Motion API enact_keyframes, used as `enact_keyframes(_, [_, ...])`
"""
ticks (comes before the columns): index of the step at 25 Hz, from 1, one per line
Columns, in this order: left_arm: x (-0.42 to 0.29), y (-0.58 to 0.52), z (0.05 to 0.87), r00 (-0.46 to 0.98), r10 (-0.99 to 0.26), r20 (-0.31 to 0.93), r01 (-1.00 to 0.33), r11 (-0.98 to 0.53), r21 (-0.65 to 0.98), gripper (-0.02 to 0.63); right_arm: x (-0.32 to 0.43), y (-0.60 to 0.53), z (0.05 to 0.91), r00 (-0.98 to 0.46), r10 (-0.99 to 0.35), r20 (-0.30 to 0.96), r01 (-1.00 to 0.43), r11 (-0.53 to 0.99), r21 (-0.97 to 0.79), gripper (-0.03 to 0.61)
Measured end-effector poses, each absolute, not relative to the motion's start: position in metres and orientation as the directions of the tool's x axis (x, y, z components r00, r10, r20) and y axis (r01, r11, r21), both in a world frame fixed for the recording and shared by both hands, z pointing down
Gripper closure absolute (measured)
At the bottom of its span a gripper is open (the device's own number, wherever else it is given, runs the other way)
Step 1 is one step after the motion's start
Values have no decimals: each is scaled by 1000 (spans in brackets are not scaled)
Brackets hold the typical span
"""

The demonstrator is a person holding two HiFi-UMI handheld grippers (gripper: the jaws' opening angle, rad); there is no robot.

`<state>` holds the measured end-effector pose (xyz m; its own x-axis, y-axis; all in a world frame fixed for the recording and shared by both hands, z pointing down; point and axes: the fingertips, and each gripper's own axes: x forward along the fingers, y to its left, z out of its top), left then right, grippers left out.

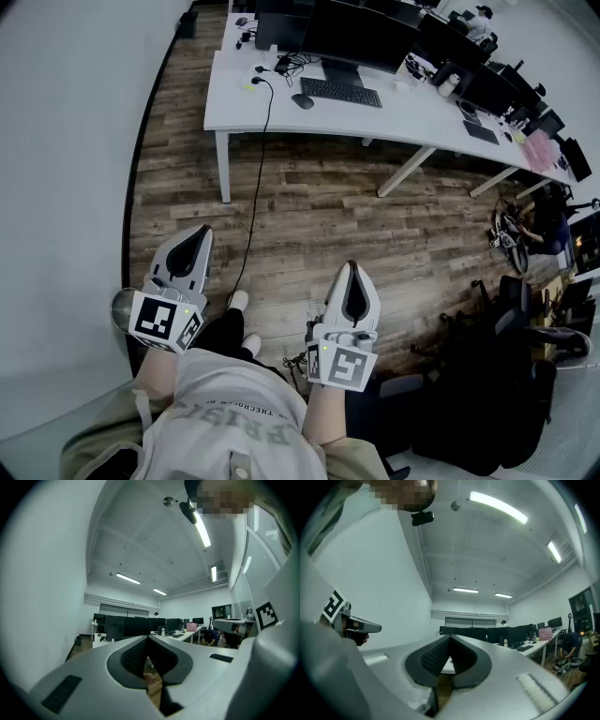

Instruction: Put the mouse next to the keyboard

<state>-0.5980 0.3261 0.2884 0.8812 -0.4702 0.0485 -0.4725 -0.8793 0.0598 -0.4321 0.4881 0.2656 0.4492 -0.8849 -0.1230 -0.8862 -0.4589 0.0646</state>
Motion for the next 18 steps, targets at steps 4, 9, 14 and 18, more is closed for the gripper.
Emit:
enact_keyframes(4, [-595, 322, 291, 881, -469, 52, -472, -879, 65, 603, -429, 484, 269, 451, -885, -120, -886, -460, 62, 578])
enact_keyframes(9, [-590, 315, 295, 879, -474, 59, -477, -876, 71, 603, -423, 477, 272, 448, -887, -113, -888, -457, 59, 578])
enact_keyframes(14, [-580, 301, 298, 882, -466, 71, -470, -880, 72, 603, -414, 464, 275, 450, -887, -103, -888, -457, 54, 578])
enact_keyframes(18, [-570, 283, 303, 882, -465, 75, -471, -878, 85, 603, -405, 448, 279, 453, -886, -95, -887, -459, 49, 578])
